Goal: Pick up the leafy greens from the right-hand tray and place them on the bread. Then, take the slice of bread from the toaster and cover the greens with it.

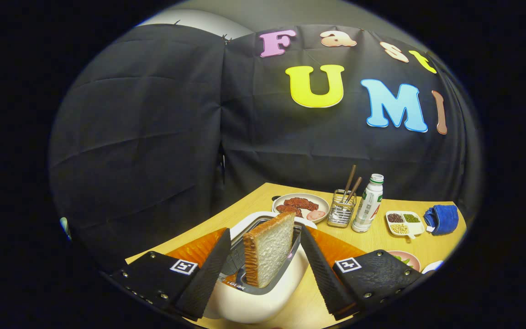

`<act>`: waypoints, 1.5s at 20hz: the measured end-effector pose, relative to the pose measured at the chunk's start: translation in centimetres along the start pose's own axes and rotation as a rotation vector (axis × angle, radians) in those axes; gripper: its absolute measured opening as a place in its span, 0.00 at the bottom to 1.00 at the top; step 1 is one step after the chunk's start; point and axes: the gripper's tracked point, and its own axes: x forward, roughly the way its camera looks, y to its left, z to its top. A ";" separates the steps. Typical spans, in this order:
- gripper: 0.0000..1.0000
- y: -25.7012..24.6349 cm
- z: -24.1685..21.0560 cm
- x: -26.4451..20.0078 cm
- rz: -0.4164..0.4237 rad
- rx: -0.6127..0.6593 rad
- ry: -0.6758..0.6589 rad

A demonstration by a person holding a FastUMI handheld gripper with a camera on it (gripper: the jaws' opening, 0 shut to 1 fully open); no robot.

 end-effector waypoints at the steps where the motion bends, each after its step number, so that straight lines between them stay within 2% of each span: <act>1: 0.94 -0.1 -0.1 0.3 -0.005 -0.002 0.005; 5: 0.80 -0.2 -0.9 0.8 -0.013 -0.008 0.019; 6: 0.59 -0.2 -0.9 0.9 -0.016 -0.008 0.021; 7: 0.52 -0.5 -0.9 0.8 -0.027 -0.011 0.018; 8: 0.35 -0.6 -0.7 1.0 -0.032 -0.014 0.013; 9: 0.30 -0.5 -0.7 0.8 -0.030 -0.010 0.010; 10: 0.21 -0.5 -0.7 0.6 -0.027 -0.002 0.008; 11: 0.18 -0.3 -0.8 0.8 -0.016 0.002 0.011; 13: 0.18 -0.7 -0.5 0.6 -0.009 0.008 0.009; 15: 0.08 -0.8 -0.1 0.5 -0.001 0.046 -0.013; 28: 0.07 -2.5 4.5 -3.0 0.069 0.121 -0.122; 30: 0.07 -3.9 5.9 -4.4 0.050 0.124 -0.160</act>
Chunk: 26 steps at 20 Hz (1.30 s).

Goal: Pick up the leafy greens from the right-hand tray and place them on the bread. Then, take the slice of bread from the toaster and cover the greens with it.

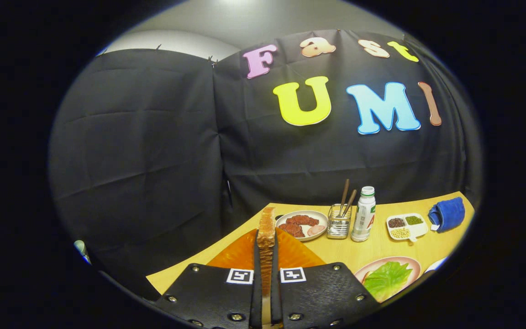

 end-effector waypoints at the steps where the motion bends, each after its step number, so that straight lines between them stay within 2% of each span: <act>1: 0.07 -0.7 0.6 -0.6 -0.011 -0.001 -0.015; 3: 0.07 -2.5 1.4 -1.7 -0.037 0.005 -0.034; 7: 0.07 -8.1 2.0 -3.9 -0.152 -0.009 -0.051; 15: 0.07 -20.0 -2.5 -7.2 -0.382 -0.039 0.065; 21: 0.07 -24.9 -8.7 -7.6 -0.440 -0.050 0.193; 26: 0.07 -27.7 -9.9 -8.0 -0.506 -0.095 0.195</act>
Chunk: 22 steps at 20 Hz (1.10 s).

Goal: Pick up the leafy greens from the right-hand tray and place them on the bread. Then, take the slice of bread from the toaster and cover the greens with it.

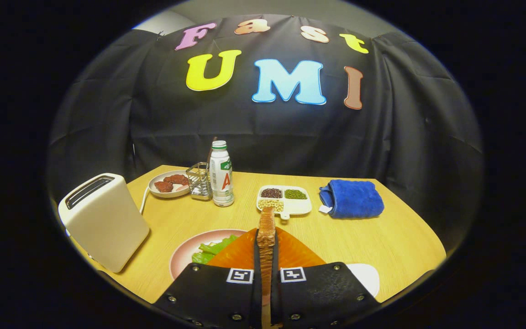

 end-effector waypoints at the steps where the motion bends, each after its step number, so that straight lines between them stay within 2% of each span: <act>1: 0.07 -0.4 -0.2 0.2 -0.012 -0.012 -0.009; 3: 0.07 -0.3 -1.0 0.7 -0.015 -0.033 -0.008; 6: 0.08 1.4 -2.5 0.9 0.036 -0.036 0.002; 8: 0.07 1.9 -2.7 1.1 0.041 -0.071 -0.012; 14: 0.08 5.9 -5.1 0.9 0.126 -0.154 0.005; 22: 0.08 8.1 -7.7 1.6 0.160 -0.208 0.059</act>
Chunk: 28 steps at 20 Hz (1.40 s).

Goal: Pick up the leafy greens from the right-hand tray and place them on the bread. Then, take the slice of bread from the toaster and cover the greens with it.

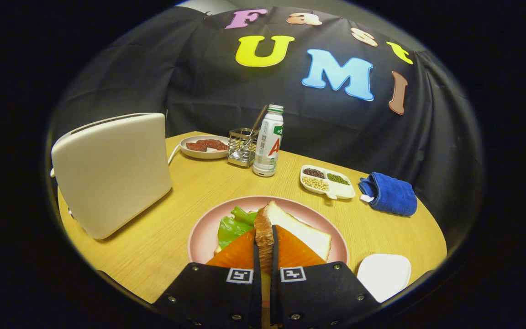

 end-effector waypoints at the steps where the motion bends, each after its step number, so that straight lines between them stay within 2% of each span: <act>1: 0.08 0.1 0.0 0.0 -0.004 -0.012 -0.004; 3: 0.12 0.6 -0.2 0.0 0.005 -0.031 -0.006; 5: 0.30 1.8 -0.5 0.2 0.052 -0.026 0.001; 6: 0.44 2.2 -0.4 0.1 0.068 -0.015 -0.002; 8: 0.55 2.2 -0.2 -0.1 0.073 -0.003 -0.003; 11: 0.55 2.3 -0.2 -0.1 0.092 0.031 -0.003; 14: 0.62 2.6 0.1 -0.3 0.129 0.088 0.002; 16: 0.62 2.5 0.4 -0.4 0.139 0.118 -0.002; 17: 0.62 3.0 0.7 -0.6 0.174 0.142 -0.009; 18: 0.72 2.9 1.1 -0.7 0.174 0.159 -0.013; 19: 0.82 2.3 1.5 -0.8 0.161 0.167 -0.026; 28: 0.81 -5.6 8.1 -3.7 0.054 0.217 -0.201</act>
